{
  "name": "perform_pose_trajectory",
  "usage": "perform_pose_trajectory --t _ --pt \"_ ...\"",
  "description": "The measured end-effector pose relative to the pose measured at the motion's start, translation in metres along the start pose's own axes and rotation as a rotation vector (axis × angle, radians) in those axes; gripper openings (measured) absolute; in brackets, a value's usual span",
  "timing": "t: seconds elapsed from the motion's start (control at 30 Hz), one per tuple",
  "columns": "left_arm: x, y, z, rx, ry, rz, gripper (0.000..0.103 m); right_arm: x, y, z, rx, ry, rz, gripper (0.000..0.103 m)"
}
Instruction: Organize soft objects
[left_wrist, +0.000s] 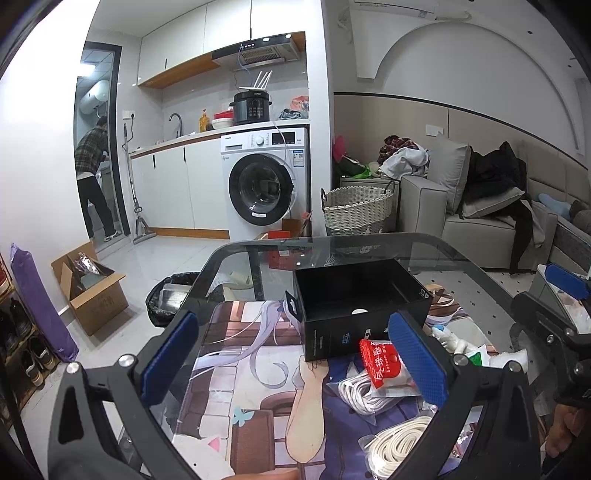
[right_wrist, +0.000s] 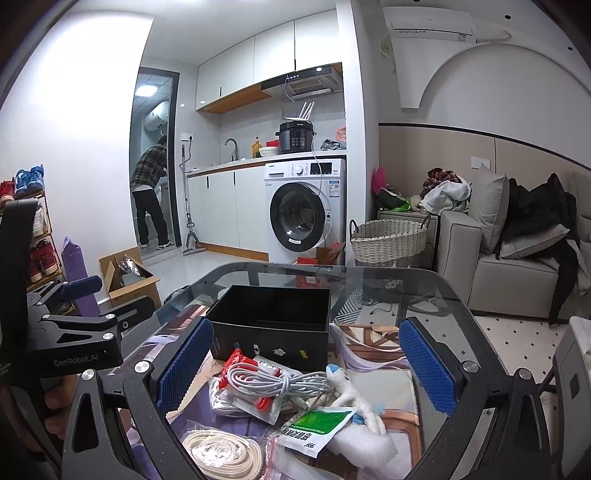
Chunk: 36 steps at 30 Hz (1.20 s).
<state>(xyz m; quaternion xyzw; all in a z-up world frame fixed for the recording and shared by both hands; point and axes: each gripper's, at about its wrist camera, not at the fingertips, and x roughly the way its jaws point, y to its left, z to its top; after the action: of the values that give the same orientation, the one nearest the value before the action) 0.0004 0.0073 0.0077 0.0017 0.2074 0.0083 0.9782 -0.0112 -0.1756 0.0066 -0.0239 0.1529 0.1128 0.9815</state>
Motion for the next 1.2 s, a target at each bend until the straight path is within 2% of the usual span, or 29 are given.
perform_pose_trajectory --t 0.6,0.9,1.1,1.2 --pt "0.002 0.003 0.001 -0.010 0.010 -0.012 0.103 0.001 0.001 -0.002 -0.003 -0.009 -0.006 0.102" --pt "0.009 0.001 0.001 -0.015 0.060 -0.095 0.103 0.001 -0.001 0.000 -0.007 -0.018 -0.010 0.102" --pt "0.015 -0.007 0.005 0.047 0.111 -0.176 0.103 0.002 -0.015 0.012 -0.010 -0.003 -0.038 0.102" --pt "0.024 -0.014 0.004 0.102 0.181 -0.240 0.103 0.009 -0.020 0.016 -0.016 0.039 -0.050 0.102"
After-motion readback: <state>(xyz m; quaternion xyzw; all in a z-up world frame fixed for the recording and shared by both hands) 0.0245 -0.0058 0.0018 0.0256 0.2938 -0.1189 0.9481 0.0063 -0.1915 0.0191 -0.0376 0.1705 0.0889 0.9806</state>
